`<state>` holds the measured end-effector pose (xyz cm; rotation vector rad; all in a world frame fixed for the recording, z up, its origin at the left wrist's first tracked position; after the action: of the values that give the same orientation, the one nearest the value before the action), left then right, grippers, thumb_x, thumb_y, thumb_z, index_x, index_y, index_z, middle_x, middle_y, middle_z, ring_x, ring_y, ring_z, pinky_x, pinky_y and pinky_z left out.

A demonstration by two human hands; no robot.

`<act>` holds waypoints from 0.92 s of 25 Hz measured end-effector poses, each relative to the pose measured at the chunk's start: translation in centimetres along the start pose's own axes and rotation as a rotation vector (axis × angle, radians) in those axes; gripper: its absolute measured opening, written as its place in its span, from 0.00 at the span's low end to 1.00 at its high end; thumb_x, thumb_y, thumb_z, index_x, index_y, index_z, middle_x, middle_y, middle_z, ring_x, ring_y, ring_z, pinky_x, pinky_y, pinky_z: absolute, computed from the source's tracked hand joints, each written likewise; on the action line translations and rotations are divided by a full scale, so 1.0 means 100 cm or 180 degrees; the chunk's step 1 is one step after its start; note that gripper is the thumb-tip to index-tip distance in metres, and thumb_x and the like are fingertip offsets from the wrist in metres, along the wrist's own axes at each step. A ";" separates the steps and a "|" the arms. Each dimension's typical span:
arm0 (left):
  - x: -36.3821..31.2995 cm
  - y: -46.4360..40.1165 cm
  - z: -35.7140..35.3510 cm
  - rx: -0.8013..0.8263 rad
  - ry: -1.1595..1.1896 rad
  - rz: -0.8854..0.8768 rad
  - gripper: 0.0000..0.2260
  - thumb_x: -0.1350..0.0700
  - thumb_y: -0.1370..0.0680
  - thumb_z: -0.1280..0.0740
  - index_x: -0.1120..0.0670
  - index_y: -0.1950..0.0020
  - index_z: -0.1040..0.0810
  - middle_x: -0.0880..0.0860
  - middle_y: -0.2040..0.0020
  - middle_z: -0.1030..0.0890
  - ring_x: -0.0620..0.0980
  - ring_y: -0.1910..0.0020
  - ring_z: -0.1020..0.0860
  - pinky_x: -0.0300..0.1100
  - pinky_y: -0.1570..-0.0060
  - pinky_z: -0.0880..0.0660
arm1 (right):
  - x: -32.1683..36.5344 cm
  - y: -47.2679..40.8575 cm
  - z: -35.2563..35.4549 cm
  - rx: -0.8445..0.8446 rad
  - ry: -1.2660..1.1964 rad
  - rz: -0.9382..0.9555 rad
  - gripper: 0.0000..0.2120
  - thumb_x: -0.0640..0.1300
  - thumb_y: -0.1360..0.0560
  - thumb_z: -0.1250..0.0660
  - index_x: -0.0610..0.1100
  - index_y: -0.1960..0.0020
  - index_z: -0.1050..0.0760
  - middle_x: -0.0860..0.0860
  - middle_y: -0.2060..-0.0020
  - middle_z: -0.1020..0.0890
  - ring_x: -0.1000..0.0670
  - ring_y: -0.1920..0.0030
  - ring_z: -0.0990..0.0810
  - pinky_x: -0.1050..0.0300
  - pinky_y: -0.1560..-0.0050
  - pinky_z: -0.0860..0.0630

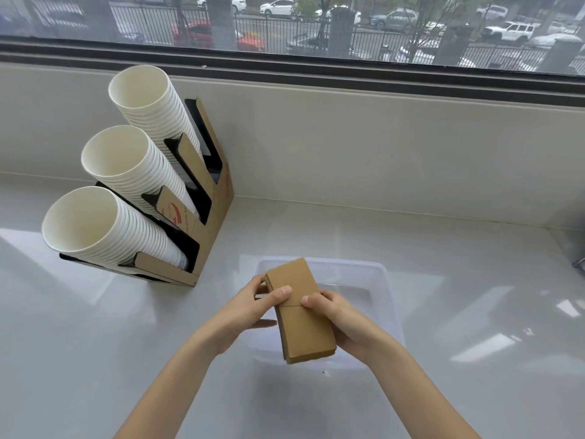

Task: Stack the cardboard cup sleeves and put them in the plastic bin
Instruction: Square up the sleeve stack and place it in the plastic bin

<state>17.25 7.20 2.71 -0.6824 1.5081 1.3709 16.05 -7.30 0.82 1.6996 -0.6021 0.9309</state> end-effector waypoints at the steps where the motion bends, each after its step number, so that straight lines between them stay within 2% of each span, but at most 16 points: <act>1: -0.002 -0.001 0.008 -0.0110 -0.0071 -0.0039 0.22 0.46 0.26 0.37 0.50 0.34 0.34 0.52 0.37 0.27 0.48 0.40 0.26 0.44 0.45 0.24 | 0.000 -0.004 0.002 -0.0052 -0.0078 -0.0001 0.30 0.54 0.36 0.33 0.43 0.38 0.31 0.46 0.46 0.21 0.48 0.48 0.21 0.55 0.48 0.24; 5: 0.006 -0.006 0.040 -0.0667 -0.0253 -0.0050 0.18 0.49 0.23 0.40 0.51 0.34 0.33 0.53 0.36 0.28 0.50 0.38 0.28 0.45 0.41 0.28 | -0.003 -0.026 0.009 -0.0341 -0.0294 -0.0113 0.26 0.52 0.31 0.33 0.41 0.37 0.32 0.46 0.46 0.21 0.47 0.47 0.22 0.54 0.49 0.24; 9: 0.029 -0.008 0.049 -0.0952 -0.0088 0.0170 0.18 0.53 0.22 0.41 0.52 0.33 0.34 0.53 0.33 0.30 0.50 0.39 0.29 0.45 0.41 0.30 | -0.013 -0.044 0.004 -0.0556 -0.0200 -0.0305 0.14 0.48 0.26 0.36 0.43 0.45 0.34 0.50 0.56 0.23 0.52 0.57 0.23 0.59 0.60 0.26; 11: 0.041 -0.009 0.044 -0.0889 0.0009 0.0317 0.18 0.53 0.22 0.42 0.52 0.32 0.35 0.52 0.31 0.31 0.50 0.36 0.30 0.46 0.40 0.31 | -0.021 -0.052 0.000 -0.0620 -0.0135 -0.0396 0.16 0.48 0.27 0.36 0.43 0.43 0.35 0.49 0.54 0.22 0.52 0.57 0.23 0.60 0.64 0.27; 13: 0.050 -0.010 0.037 -0.0775 0.0068 0.0471 0.19 0.52 0.22 0.42 0.51 0.31 0.36 0.51 0.32 0.31 0.50 0.35 0.31 0.47 0.38 0.30 | -0.029 -0.060 -0.003 -0.0729 -0.0068 -0.0467 0.24 0.49 0.29 0.34 0.41 0.38 0.37 0.45 0.46 0.23 0.49 0.53 0.22 0.58 0.65 0.27; 14: 0.054 -0.010 0.034 -0.0699 0.0114 0.0542 0.17 0.52 0.22 0.43 0.49 0.33 0.34 0.50 0.33 0.29 0.49 0.36 0.29 0.47 0.40 0.29 | -0.033 -0.064 -0.004 -0.0783 -0.0065 -0.0491 0.26 0.49 0.29 0.33 0.41 0.37 0.39 0.44 0.44 0.24 0.47 0.51 0.22 0.57 0.64 0.26; 16: 0.054 -0.008 0.027 -0.0518 0.0277 0.0650 0.09 0.51 0.21 0.45 0.41 0.43 0.30 0.44 0.43 0.24 0.44 0.45 0.25 0.42 0.51 0.25 | -0.035 -0.067 -0.005 -0.0833 -0.0064 -0.0494 0.25 0.48 0.29 0.33 0.41 0.38 0.39 0.43 0.43 0.25 0.45 0.48 0.23 0.57 0.63 0.25; 18: 0.052 -0.008 0.024 -0.0442 0.0342 0.0637 0.08 0.50 0.20 0.47 0.38 0.50 0.31 0.40 0.51 0.24 0.40 0.51 0.25 0.38 0.60 0.27 | -0.036 -0.071 -0.005 -0.0789 -0.0031 -0.0481 0.22 0.48 0.28 0.34 0.42 0.40 0.37 0.44 0.43 0.24 0.45 0.47 0.23 0.56 0.59 0.24; 20: 0.050 -0.007 0.024 -0.0465 0.0287 0.0600 0.08 0.51 0.20 0.48 0.40 0.49 0.31 0.40 0.53 0.24 0.41 0.53 0.25 0.37 0.62 0.28 | -0.039 -0.074 -0.009 -0.0651 -0.0047 -0.0483 0.21 0.47 0.28 0.35 0.40 0.40 0.35 0.44 0.43 0.23 0.45 0.46 0.22 0.54 0.53 0.22; 23: 0.050 -0.007 0.025 -0.0515 0.0238 0.0529 0.08 0.51 0.20 0.48 0.42 0.45 0.32 0.40 0.53 0.24 0.40 0.54 0.25 0.37 0.64 0.28 | -0.041 -0.072 -0.018 -0.0561 -0.0128 -0.0434 0.16 0.46 0.26 0.37 0.42 0.42 0.34 0.47 0.49 0.23 0.49 0.52 0.22 0.58 0.57 0.23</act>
<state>16.59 10.38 -1.86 -0.7285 1.5524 1.6226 18.75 -3.55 -6.34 1.5831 -0.5703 0.7272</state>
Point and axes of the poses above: each hand's wrist, its own y-axis away from the middle knuckle, its own z-axis out of the back of the hand, x = y × z, the point moved 6 cm from there along -y, towards the middle knuckle
